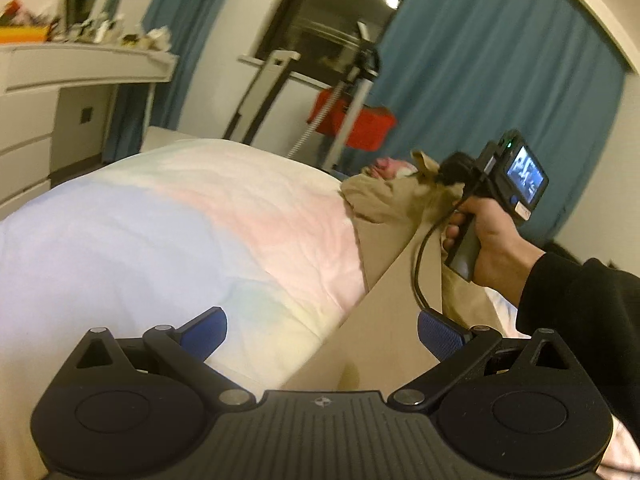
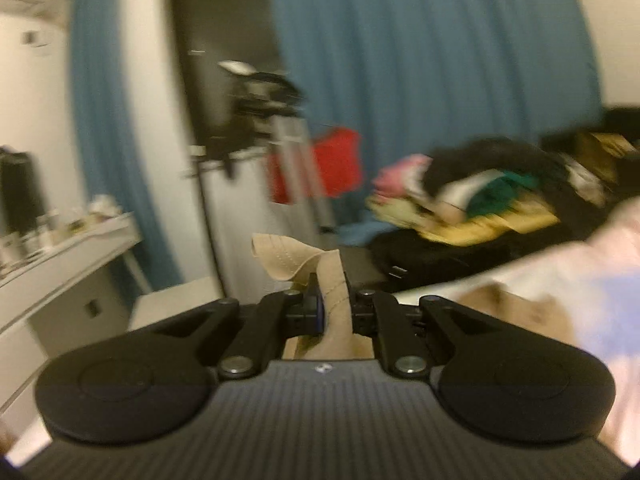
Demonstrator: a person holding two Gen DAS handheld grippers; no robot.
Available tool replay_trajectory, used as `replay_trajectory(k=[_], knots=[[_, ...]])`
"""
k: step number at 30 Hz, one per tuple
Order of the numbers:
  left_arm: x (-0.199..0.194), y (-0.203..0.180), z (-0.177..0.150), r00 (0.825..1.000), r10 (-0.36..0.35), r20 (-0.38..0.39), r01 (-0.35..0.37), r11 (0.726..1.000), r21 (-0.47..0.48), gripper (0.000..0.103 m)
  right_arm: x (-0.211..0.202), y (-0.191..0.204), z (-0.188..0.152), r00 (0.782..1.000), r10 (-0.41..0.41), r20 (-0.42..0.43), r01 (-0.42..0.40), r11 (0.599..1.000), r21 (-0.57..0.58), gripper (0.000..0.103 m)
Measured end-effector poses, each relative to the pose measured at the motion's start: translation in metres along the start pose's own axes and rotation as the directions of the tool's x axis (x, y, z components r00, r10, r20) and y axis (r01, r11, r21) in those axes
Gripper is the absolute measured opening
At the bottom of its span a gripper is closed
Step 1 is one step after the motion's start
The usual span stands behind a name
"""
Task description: Fold clothes
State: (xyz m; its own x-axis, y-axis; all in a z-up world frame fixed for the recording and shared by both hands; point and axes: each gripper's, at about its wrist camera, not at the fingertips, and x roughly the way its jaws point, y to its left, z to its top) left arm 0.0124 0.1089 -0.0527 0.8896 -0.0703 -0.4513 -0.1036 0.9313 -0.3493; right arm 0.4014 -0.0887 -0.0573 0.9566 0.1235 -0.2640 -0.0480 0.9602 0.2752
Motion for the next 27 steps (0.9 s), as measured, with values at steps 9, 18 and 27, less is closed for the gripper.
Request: replay_trajectory(k=[9, 18, 27], knots=[[0.031, -0.019, -0.014, 0.998, 0.009, -0.064, -0.005, 0.998, 0.061, 0.102, 0.017, -0.043, -0.029, 0.991, -0.035, -0.126, 0.034, 0.999, -0.003, 0.088], [0.034, -0.027, -0.011, 0.999, -0.001, -0.034, 0.005, 0.992, 0.128, 0.102, -0.080, -0.028, -0.005, 0.993, 0.030, -0.116, -0.043, 0.993, -0.108, 0.086], [-0.002, -0.038, -0.003, 1.000, -0.021, 0.014, 0.018, 0.989, 0.146, 0.102, -0.255, -0.047, 0.002, 0.991, 0.075, -0.109, -0.073, 0.997, 0.019, 0.086]])
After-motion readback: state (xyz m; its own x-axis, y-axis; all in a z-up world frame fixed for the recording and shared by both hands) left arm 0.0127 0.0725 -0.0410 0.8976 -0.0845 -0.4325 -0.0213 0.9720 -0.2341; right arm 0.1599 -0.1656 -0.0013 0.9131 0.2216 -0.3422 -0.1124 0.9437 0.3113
